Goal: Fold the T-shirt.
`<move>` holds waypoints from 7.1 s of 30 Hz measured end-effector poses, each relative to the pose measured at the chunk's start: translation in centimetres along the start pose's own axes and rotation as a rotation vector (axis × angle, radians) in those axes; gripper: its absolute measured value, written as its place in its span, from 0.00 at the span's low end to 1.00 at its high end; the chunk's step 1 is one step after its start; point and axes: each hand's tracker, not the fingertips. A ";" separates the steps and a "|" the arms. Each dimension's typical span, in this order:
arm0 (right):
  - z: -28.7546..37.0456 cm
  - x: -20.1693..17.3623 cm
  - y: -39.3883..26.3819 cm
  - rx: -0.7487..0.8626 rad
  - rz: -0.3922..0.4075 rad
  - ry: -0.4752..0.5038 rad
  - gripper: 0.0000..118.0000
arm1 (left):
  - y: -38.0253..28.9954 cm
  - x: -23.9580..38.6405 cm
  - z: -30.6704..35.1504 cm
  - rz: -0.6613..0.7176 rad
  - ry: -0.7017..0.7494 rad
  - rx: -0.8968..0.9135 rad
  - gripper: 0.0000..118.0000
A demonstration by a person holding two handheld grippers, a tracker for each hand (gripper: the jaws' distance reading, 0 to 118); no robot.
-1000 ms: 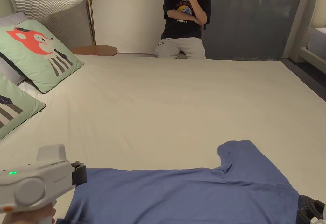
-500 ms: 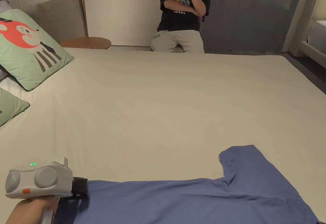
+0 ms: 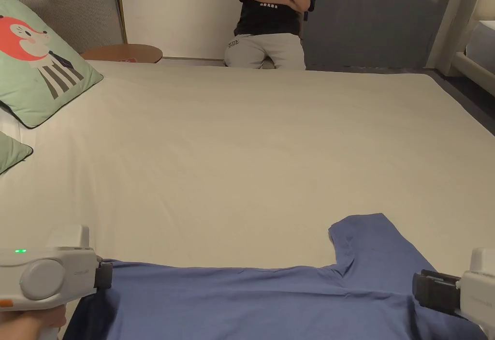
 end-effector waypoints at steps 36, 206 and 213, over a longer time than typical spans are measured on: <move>19.3 4.9 -14.8 0.014 0.043 0.069 0.03 | -16.2 -5.2 15.6 0.037 -0.066 0.011 0.04; 27.1 -4.3 -19.4 0.562 -0.075 0.119 0.00 | -19.7 1.2 13.0 0.173 -0.555 0.306 0.20; 27.1 -5.7 -19.1 0.554 -0.062 0.148 0.00 | -19.8 -6.9 10.0 0.366 -0.727 0.027 0.89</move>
